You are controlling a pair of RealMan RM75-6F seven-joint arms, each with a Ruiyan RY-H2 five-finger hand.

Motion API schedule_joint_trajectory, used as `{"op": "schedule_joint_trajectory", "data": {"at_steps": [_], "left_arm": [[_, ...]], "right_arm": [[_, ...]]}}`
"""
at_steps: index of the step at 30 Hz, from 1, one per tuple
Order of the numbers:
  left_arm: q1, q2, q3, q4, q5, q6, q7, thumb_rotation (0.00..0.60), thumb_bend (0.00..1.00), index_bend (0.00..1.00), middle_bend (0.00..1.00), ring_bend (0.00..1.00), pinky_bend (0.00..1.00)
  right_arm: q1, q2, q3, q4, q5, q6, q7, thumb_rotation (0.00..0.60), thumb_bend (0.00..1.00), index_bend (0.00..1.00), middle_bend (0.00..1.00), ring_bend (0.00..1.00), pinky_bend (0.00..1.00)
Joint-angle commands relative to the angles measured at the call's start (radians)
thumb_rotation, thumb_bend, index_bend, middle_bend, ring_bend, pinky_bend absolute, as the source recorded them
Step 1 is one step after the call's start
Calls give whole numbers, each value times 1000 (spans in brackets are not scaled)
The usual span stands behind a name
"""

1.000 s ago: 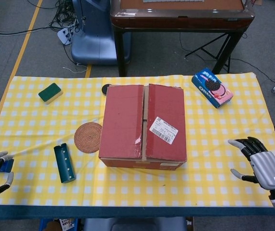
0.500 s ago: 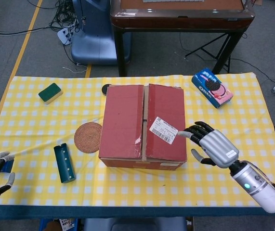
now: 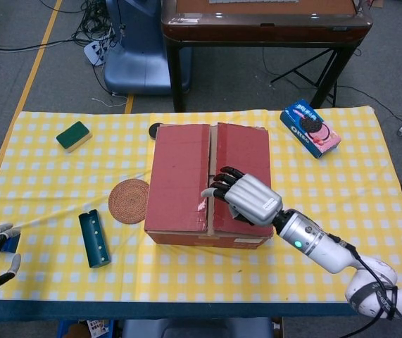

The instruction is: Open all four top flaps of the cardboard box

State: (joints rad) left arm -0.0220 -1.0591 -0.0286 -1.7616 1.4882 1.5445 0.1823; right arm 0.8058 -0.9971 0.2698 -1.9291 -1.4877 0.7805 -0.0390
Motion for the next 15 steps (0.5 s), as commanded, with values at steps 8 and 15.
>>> {"op": "schedule_joint_trajectory", "data": {"at_steps": [8, 15], "left_arm": [[-2, -5, 0, 15, -4, -9, -16, 600, 431, 361, 224, 130, 0], [-4, -1, 3, 23, -3, -17, -32, 600, 431, 363, 224, 130, 0]], "right_arm": [[94, -92, 1, 66, 117, -66, -120, 600, 1000, 309, 335, 169, 120], [122, -132, -19, 97, 167, -76, -160, 600, 1000, 313, 340, 169, 120]]}}
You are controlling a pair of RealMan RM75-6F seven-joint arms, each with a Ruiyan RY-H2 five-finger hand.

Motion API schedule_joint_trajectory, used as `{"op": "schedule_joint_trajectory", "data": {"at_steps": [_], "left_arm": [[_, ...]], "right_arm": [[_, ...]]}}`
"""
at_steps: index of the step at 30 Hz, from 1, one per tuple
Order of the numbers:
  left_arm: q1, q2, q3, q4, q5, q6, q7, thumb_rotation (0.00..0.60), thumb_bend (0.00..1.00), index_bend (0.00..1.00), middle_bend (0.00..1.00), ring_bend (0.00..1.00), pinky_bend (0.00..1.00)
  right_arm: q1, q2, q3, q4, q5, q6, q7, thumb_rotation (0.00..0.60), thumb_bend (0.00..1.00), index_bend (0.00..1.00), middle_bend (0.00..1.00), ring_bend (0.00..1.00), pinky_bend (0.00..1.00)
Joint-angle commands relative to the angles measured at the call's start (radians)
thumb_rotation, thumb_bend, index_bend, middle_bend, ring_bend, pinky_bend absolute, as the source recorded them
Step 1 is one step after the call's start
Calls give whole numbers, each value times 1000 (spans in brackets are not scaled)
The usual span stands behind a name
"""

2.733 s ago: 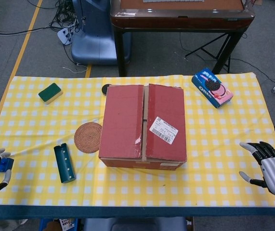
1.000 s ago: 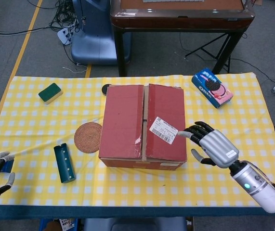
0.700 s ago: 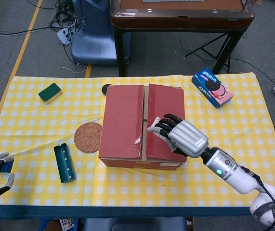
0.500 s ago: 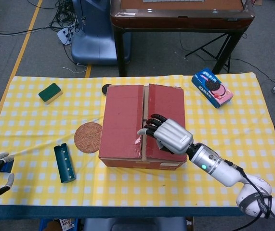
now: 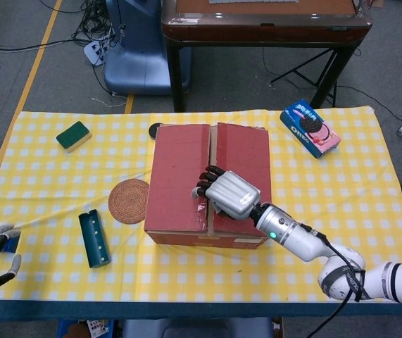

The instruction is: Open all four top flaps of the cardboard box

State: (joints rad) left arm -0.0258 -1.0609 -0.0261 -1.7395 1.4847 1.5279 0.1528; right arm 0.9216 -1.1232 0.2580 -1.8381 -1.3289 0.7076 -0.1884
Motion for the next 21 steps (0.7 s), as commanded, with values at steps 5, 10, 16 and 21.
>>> {"op": "schedule_joint_trajectory", "data": {"at_steps": [5, 10, 16, 21], "left_arm": [[-4, -5, -1, 10, 0, -7, -10, 600, 432, 363, 224, 130, 0], [-6, -12, 1, 15, 7, -8, -12, 600, 432, 363, 224, 130, 0], [-7, -14, -1, 23, 0, -11, -17, 600, 432, 363, 224, 130, 0], [-8, -17, 0, 25, 3, -12, -19, 600, 432, 363, 224, 130, 0]], "right_arm": [[15, -13, -27, 24, 30, -1, -45, 600, 1000, 323, 351, 169, 120], [20, -18, -33, 32, 46, 11, -53, 600, 1000, 330, 361, 169, 121], [11, -13, -52, 32, 48, 31, -61, 600, 1000, 342, 389, 169, 120], [9, -13, -57, 43, 38, 45, -54, 600, 1000, 354, 423, 169, 120]]}}
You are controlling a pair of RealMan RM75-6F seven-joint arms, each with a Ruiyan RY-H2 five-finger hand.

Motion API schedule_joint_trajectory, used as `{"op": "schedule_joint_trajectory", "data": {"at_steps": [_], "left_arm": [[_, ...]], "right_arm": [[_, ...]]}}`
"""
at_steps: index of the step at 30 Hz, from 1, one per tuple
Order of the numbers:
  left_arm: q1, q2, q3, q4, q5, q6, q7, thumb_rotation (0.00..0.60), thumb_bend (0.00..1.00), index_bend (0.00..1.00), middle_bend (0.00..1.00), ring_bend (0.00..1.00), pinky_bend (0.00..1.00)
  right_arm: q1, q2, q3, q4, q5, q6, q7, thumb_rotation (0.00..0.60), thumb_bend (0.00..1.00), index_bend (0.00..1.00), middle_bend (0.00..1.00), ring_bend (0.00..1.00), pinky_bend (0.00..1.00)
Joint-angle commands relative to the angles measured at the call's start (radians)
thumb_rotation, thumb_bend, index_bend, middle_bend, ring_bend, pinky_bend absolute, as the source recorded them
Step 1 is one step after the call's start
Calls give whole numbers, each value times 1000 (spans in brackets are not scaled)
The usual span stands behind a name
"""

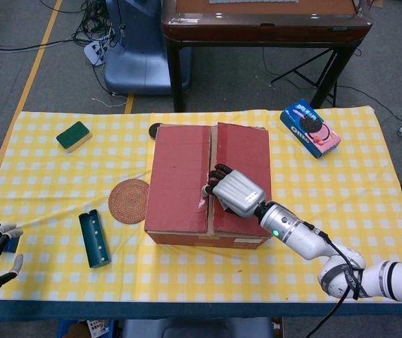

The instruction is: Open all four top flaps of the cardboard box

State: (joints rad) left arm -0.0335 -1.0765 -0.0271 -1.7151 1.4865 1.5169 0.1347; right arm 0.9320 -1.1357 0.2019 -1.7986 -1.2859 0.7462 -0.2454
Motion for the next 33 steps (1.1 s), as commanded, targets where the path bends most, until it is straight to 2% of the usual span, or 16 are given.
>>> {"op": "schedule_joint_trajectory", "data": {"at_steps": [1, 12, 33], "left_arm": [[-1, -2, 3, 2, 4, -3, -1, 600, 432, 363, 224, 130, 0], [-11, -4, -1, 6, 7, -11, 3, 600, 431, 364, 224, 130, 0], [-22, -1, -4, -5, 15, -12, 18, 600, 431, 364, 224, 130, 0]], "right_arm": [[-3, 0, -2, 7, -10, 13, 4, 600, 1000, 356, 433, 169, 120], [-24, 34, 0, 7, -36, 61, 35, 600, 1000, 357, 486, 179, 120], [-140, 252, 45, -116, -61, 222, 103, 600, 1000, 357, 527, 213, 120]]}}
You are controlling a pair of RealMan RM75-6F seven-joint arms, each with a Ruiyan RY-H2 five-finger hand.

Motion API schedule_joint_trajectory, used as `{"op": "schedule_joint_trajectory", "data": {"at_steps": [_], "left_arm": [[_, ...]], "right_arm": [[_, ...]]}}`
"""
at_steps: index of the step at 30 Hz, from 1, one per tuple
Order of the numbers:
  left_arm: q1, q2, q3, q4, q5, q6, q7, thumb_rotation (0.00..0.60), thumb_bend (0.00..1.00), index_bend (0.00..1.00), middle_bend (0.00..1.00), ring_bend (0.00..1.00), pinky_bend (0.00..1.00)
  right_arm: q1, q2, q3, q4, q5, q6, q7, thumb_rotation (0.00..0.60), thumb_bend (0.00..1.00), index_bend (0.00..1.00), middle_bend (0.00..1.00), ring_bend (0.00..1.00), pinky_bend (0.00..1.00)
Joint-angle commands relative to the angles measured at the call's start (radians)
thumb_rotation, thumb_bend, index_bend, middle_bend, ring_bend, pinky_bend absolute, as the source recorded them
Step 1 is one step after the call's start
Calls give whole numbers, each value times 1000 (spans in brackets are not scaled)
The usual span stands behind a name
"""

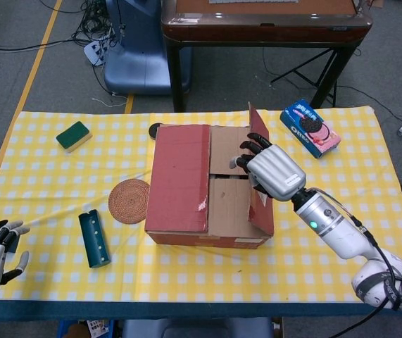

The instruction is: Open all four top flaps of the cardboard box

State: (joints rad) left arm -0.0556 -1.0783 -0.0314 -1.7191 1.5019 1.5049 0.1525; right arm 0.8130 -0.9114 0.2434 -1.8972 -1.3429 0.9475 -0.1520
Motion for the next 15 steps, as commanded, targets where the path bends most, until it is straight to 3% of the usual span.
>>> {"op": "schedule_joint_trajectory", "data": {"at_steps": [1, 15], "left_arm": [[0, 0, 0, -1, -1, -1, 1, 600, 431, 364, 224, 130, 0], [-12, 6, 0, -25, 13, -5, 26, 600, 431, 366, 224, 129, 0]], "right_arm": [[-28, 37, 3, -22, -4, 26, 10, 600, 1000, 357, 528, 214, 120], [-141, 146, -31, -58, -3, 79, 48, 600, 1000, 357, 533, 222, 120]]}}
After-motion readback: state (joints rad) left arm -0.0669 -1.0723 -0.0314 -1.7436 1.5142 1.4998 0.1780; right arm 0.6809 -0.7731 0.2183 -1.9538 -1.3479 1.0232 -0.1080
